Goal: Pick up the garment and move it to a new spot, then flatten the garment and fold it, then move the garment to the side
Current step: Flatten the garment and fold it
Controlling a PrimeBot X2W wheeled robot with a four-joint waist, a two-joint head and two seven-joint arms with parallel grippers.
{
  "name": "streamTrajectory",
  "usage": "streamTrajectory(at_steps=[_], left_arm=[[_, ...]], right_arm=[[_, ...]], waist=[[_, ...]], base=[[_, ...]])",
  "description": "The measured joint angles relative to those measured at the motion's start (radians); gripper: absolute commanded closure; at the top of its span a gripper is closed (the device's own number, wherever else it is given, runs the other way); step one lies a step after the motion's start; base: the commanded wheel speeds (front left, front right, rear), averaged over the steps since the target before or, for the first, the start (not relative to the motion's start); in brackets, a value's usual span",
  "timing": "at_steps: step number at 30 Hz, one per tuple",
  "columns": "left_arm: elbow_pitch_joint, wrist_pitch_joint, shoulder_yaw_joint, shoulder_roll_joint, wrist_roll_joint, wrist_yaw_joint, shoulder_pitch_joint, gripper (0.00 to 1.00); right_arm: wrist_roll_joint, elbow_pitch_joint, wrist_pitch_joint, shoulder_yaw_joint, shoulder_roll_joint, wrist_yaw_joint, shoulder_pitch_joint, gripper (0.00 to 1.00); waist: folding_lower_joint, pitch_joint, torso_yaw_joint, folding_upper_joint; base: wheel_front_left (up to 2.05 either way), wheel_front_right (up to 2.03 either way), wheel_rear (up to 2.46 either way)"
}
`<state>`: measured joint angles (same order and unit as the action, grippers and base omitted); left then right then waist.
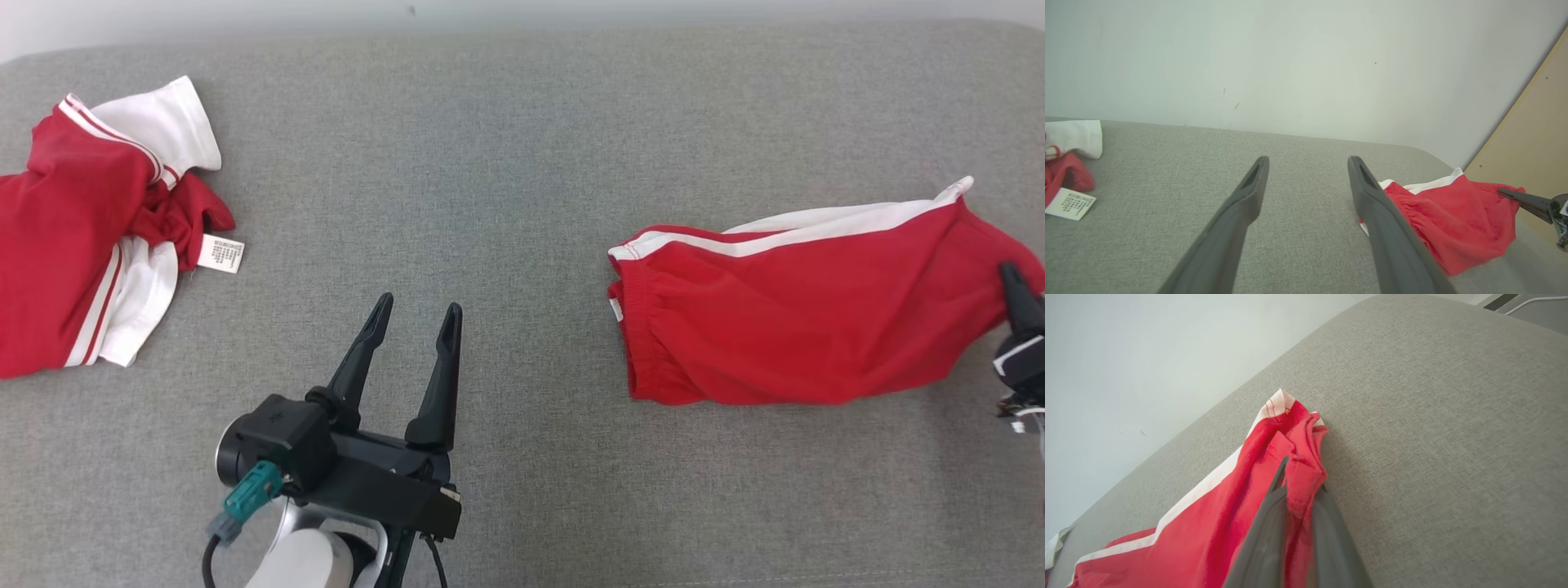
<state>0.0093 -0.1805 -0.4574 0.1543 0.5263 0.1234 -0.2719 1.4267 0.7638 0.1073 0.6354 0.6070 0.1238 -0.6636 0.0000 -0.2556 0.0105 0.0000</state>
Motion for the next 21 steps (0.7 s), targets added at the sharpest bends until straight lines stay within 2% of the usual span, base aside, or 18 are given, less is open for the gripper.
streamTrajectory(at_steps=[7, 17, 21], left_arm=[[0.000, 0.006, -0.004, 0.002, 0.000, 0.000, 0.015, 0.00], [0.000, 0.018, -0.013, 0.001, 0.000, 0.000, 0.040, 0.00], [-0.006, 0.021, -0.013, 0.002, 0.000, 0.000, 0.041, 0.00]], right_arm=[[-0.047, -0.127, 0.009, 0.058, -0.039, 0.000, -0.003, 1.00], [-0.157, -0.331, 0.006, 0.172, -0.040, 0.000, -0.003, 1.00], [-0.176, -0.371, -0.006, 0.196, -0.052, 0.000, -0.005, 1.00]], waist=[[0.0000, 0.022, -0.010, 0.0000], [0.0000, 0.066, -0.013, 0.0000], [0.0000, 0.069, -0.011, 0.0000]], base=[[0.00, 0.00, 0.00], [0.00, 0.00, 0.00], [0.00, 0.00, 0.00]])
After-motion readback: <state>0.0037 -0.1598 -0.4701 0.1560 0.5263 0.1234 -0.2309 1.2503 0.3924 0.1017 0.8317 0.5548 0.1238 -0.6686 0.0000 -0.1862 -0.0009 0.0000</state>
